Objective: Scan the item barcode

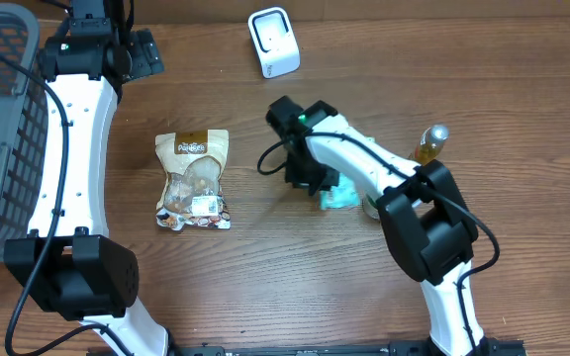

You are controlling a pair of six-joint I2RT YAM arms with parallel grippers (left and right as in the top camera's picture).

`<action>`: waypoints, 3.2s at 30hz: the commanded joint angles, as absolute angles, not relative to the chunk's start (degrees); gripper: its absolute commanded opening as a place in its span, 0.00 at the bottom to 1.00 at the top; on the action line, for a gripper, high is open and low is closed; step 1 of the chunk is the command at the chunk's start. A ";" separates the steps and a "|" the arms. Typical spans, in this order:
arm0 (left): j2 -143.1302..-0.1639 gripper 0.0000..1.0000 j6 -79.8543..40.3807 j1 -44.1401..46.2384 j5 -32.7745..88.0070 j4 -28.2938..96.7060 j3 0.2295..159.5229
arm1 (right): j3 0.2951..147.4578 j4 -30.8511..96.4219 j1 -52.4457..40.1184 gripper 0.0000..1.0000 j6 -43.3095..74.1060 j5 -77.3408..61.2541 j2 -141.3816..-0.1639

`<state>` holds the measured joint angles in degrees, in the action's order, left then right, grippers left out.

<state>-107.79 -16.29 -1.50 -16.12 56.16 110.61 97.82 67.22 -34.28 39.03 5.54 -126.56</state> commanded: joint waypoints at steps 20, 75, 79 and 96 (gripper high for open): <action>-108.47 1.00 -16.51 -1.10 -16.03 55.51 110.67 | 112.51 64.27 -32.67 0.68 16.19 -15.73 -126.30; -108.73 0.19 1.72 9.67 21.28 52.05 78.50 | 112.49 69.43 -25.04 0.76 2.68 -19.81 -126.34; -108.73 0.24 -0.56 9.45 21.52 60.23 88.27 | 112.49 68.58 -25.04 0.79 2.70 -19.79 -126.34; -109.08 0.14 -7.44 11.27 20.53 67.68 77.01 | 110.78 69.71 -25.06 0.78 -5.19 -22.61 -126.69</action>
